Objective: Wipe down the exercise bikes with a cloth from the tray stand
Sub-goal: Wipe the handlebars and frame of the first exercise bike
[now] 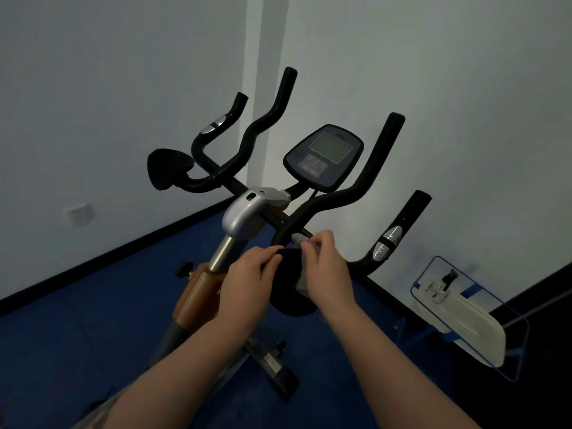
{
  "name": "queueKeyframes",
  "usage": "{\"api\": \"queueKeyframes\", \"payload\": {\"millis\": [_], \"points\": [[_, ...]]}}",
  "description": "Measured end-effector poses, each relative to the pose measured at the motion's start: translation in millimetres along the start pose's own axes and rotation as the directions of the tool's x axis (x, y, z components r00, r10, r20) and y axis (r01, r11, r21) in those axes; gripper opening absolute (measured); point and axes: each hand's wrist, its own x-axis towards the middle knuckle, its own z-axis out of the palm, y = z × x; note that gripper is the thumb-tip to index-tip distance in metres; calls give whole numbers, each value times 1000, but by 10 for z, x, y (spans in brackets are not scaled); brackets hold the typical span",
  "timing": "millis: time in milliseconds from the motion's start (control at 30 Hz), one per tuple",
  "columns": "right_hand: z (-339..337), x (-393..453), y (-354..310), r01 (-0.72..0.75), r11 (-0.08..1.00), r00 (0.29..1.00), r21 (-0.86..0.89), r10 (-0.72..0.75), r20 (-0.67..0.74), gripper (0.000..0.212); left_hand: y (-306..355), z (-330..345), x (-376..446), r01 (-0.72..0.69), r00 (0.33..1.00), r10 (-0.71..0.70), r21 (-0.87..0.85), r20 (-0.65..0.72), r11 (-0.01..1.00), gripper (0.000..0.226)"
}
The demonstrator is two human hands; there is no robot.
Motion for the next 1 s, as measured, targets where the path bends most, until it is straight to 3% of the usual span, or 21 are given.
{"api": "queueKeyframes", "payload": {"millis": [133, 233, 333, 500, 633, 767, 867, 1000], "points": [[-4, -329, 141, 29, 985, 994, -172, -47, -100, 8, -14, -9, -14, 20, 1000, -19, -30, 16, 999, 24], [-6, -272, 166, 12, 959, 998, -282, -30, -61, 9, -32, 0, -18, 23, 1000, -22, -37, 14, 999, 23], [0, 4, 36, -19, 959, 1000, -283, 24, 15, 13, -24, 8, -28, 33, 999, -33, -48, 3, 998, 24], [-18, -115, 40, -70, 979, 997, -191, 64, -38, 16, 8, -4, -34, 32, 999, -32, -56, 3, 998, 25], [-21, -412, 159, -81, 944, 995, -319, 60, -74, 15, -30, -2, -21, 29, 1000, -29, -61, 10, 998, 24], [-42, -97, 57, -78, 895, 995, -439, 96, 18, 18, -12, 36, -58, 28, 999, -29, -58, -28, 998, 22], [-33, 4, -37, -93, 906, 995, -412, 102, 0, 8, 5, 46, -81, 39, 998, -42, -73, -39, 997, 24], [-94, -320, 56, -66, 953, 998, -297, 61, -26, 16, 49, -6, -64, 72, 997, -73, -127, -4, 989, 23]]}}
